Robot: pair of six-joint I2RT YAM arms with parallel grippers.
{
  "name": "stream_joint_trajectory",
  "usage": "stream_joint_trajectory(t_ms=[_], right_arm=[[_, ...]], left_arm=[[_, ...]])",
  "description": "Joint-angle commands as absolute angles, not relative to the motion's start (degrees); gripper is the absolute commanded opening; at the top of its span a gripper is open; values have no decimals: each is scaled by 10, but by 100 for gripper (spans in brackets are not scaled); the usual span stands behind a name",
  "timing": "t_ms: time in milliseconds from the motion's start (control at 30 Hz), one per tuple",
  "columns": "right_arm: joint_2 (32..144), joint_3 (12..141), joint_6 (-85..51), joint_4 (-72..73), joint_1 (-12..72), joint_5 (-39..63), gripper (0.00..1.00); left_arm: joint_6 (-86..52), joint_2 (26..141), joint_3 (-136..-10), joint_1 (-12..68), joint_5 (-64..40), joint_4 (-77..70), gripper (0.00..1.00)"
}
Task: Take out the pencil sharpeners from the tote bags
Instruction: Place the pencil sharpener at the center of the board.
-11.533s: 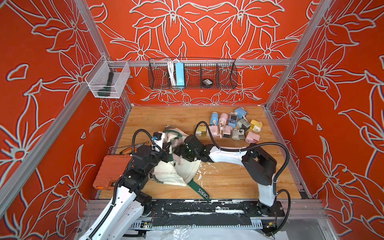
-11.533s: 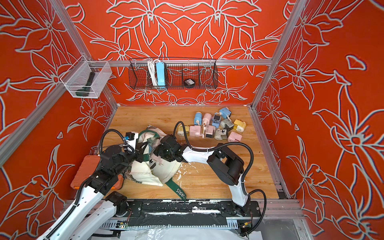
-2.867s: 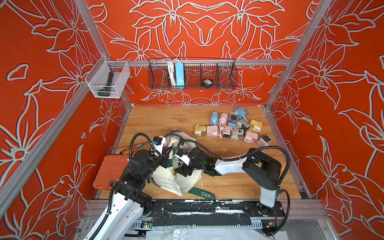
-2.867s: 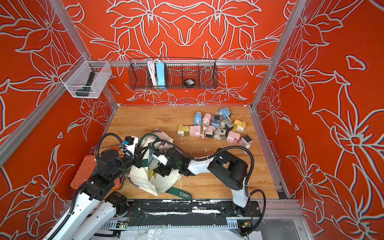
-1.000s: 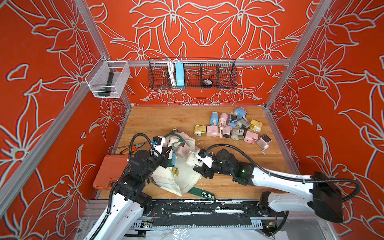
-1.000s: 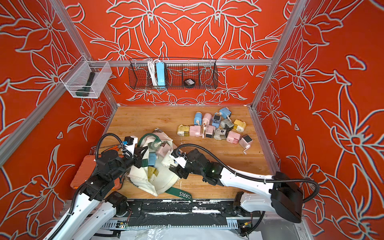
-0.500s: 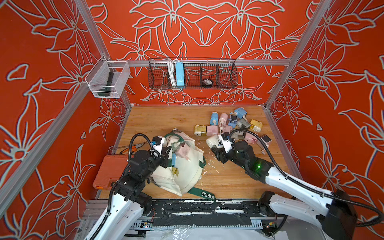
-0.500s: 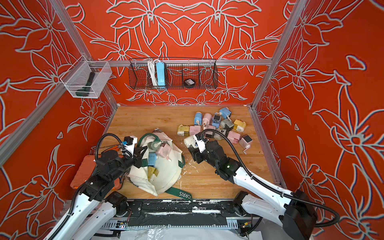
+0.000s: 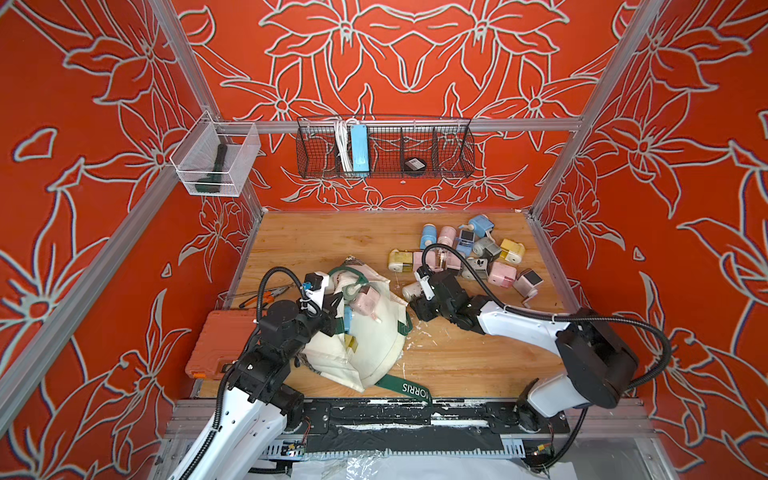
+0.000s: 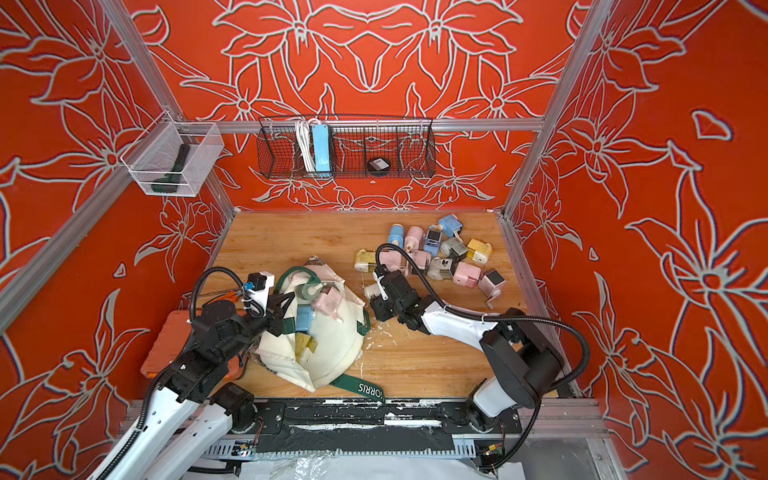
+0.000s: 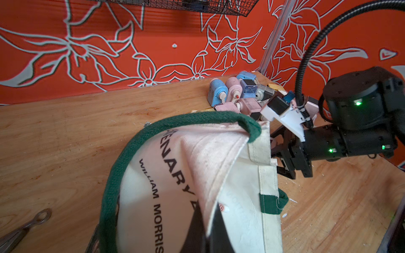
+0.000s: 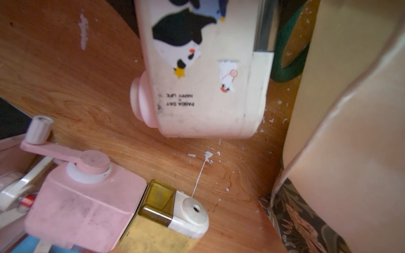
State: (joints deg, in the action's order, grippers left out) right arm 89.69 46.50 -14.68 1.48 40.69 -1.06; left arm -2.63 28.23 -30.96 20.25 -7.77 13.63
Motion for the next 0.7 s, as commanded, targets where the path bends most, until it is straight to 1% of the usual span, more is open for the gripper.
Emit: stream_joint_trajectory(t_ms=[0,400,567,667], right_arm=[[928,499,-161,19,405,-24,38],[1043,565,-195,7,405,-46,38],[1087,602,-206,-5,406,-43,39],[1106,621,-211,-15,406,-52,41]], left_arm=[[-30,275,-306,205,-78,126,0],[-30,272,-306,205,-74,129,0],[-29,272,-305,205,-73,128,0],[-29,274,-305,205,-73,127,0]])
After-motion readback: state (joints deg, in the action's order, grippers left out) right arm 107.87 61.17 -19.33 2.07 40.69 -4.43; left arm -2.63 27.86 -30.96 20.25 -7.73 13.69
